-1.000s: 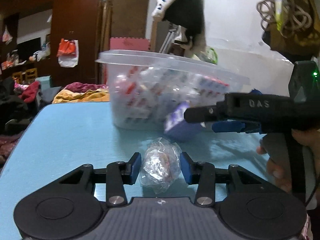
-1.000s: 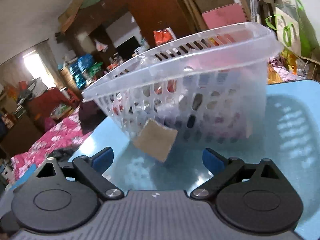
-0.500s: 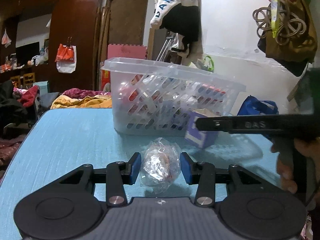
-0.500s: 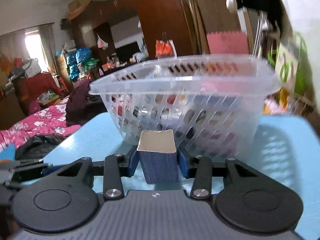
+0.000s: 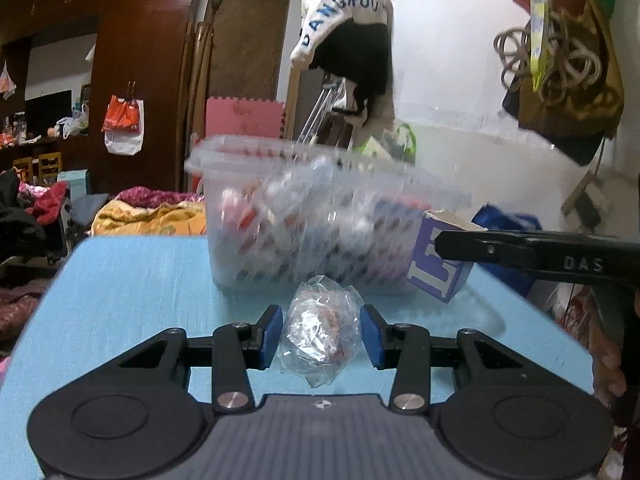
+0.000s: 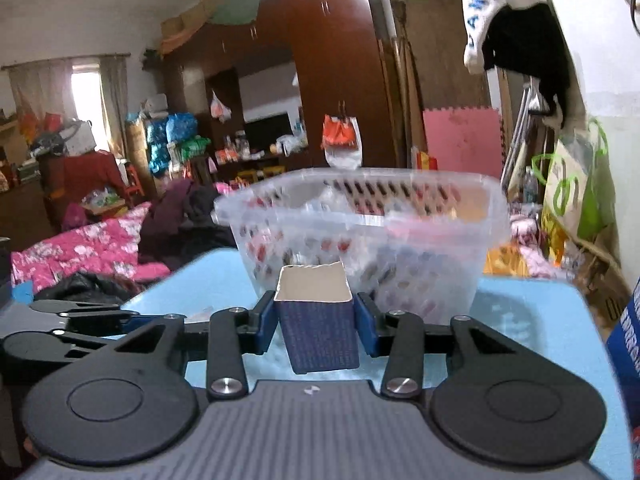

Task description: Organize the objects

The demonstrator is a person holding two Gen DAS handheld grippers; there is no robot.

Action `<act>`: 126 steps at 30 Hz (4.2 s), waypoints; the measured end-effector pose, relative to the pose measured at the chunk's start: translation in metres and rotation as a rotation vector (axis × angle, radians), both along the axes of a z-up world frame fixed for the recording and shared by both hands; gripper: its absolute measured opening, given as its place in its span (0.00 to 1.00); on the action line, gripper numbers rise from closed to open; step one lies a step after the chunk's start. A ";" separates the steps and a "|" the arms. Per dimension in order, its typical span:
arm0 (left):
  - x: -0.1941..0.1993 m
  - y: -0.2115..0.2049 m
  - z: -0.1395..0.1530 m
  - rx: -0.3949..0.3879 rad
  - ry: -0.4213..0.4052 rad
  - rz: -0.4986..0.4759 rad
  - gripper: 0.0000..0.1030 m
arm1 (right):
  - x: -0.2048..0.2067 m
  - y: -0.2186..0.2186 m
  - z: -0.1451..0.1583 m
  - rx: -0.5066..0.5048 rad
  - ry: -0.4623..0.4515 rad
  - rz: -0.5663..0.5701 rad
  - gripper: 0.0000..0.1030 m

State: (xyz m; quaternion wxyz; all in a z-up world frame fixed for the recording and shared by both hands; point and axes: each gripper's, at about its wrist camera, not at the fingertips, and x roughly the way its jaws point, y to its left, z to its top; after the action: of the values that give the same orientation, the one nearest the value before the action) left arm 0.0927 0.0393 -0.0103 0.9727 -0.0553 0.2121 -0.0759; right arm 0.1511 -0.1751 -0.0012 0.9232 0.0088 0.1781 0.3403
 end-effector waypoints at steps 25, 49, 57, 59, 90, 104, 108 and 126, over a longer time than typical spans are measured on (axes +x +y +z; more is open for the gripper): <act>0.123 0.011 0.086 0.087 -0.051 0.199 0.97 | 0.074 0.005 0.061 -0.134 -0.070 -0.116 1.00; 0.068 -0.019 0.071 0.118 -0.034 0.103 0.97 | 0.049 -0.018 0.042 -0.119 -0.042 -0.168 1.00; 0.066 -0.026 0.066 0.131 -0.027 0.087 0.97 | 0.044 -0.021 0.037 -0.109 -0.026 -0.154 1.00; 0.066 -0.028 0.065 0.131 -0.027 0.088 0.97 | 0.043 -0.021 0.036 -0.110 -0.028 -0.156 1.00; 0.063 -0.031 0.060 0.110 -0.030 0.090 0.97 | 0.034 -0.026 0.033 -0.056 -0.012 -0.130 1.00; 0.062 -0.032 0.063 0.113 -0.030 0.091 0.97 | 0.034 -0.030 0.033 -0.051 -0.012 -0.140 1.00; 0.061 -0.031 0.062 0.113 -0.028 0.094 0.97 | 0.034 -0.030 0.033 -0.048 -0.014 -0.135 1.00; 0.060 -0.031 0.058 0.109 -0.024 0.096 0.97 | 0.034 -0.031 0.033 -0.046 -0.015 -0.134 1.00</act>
State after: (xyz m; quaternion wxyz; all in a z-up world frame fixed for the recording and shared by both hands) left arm 0.1524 0.0084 0.0481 0.9793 -0.0113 0.2015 -0.0183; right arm 0.1849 -0.2061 0.0321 0.9453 -0.0030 0.1780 0.2734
